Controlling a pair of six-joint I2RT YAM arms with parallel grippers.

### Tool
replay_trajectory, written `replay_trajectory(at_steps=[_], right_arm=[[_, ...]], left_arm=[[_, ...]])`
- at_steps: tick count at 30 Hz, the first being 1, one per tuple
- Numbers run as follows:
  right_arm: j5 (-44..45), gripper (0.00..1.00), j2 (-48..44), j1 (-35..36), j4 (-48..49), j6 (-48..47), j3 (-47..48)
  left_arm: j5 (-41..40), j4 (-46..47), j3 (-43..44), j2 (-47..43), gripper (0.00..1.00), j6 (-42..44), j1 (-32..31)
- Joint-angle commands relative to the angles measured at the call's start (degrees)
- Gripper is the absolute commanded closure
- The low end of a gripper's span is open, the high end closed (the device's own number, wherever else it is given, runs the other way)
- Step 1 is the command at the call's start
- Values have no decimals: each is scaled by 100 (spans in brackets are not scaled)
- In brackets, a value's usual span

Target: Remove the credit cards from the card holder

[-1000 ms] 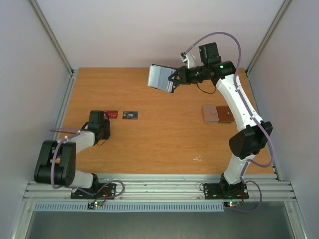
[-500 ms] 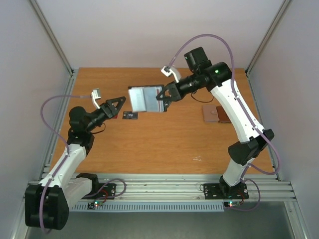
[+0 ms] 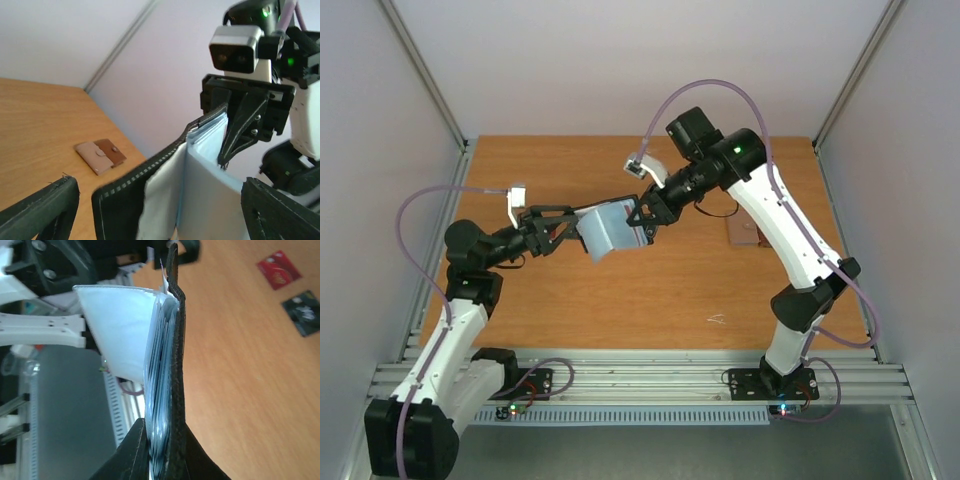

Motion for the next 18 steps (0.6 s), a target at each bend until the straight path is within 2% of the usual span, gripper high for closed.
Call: replay_trajectory(at_steps=[1,3,7,12,18], right_arm=[[1105,99,-229,-248,-62,145,14],[1378,99,-86,-270,-210,316,127],[887,99,1,-75,-66,440,153],[28,99,-269,43,876,718,-192],[-731,99,-381,45,1331,751,-416]], left_arm=[[-833,-356,-2,-208,11,301,107],[-1138,-297,-20,-242,11,52,108],[-1217,-201,2,-213,10,-464,29],[-886,-772,64,-158,8,438,-141],[-508,-747,188,-173,7,682,-202]])
